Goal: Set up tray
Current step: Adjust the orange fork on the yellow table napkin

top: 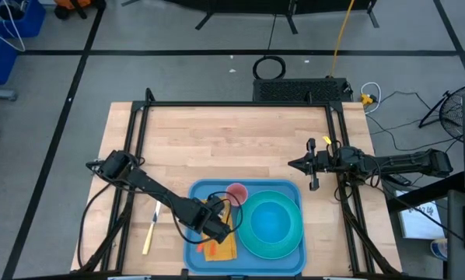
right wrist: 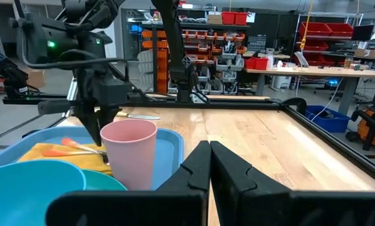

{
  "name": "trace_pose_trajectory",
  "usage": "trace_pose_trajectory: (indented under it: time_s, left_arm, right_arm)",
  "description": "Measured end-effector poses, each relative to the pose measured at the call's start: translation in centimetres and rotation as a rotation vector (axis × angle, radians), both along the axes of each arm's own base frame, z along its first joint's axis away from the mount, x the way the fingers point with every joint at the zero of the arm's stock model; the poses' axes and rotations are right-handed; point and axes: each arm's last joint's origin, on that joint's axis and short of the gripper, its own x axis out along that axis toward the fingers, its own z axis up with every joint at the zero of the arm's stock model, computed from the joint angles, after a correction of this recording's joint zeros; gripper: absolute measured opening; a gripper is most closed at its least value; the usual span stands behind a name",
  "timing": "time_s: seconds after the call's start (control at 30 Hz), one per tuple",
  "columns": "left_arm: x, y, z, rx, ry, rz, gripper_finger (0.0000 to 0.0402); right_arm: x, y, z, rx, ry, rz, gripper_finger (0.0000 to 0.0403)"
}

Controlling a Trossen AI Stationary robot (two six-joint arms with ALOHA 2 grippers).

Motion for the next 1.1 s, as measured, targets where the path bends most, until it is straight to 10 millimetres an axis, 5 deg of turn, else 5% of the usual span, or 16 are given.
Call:
trace_pose_trajectory:
  time_s: [0.2,0.6,1.1]
  left_arm:
    - [-0.1,0.1,0.0,0.010,0.007,0.008,0.0006]
    - [-0.5,-1.1,0.0,0.034,-0.006,-0.103,0.0003]
    - [-2.2,-4.0,-0.7,0.043,-0.030,-0.245,0.0123]
  right_arm:
    - [0.0,0.0,0.0,-0.004,0.000,0.000,0.0000]
    - [0.0,0.0,0.0,-0.006,0.000,0.000,0.0000]
    - [0.0,0.0,0.0,-0.006,0.000,0.000,0.0000]
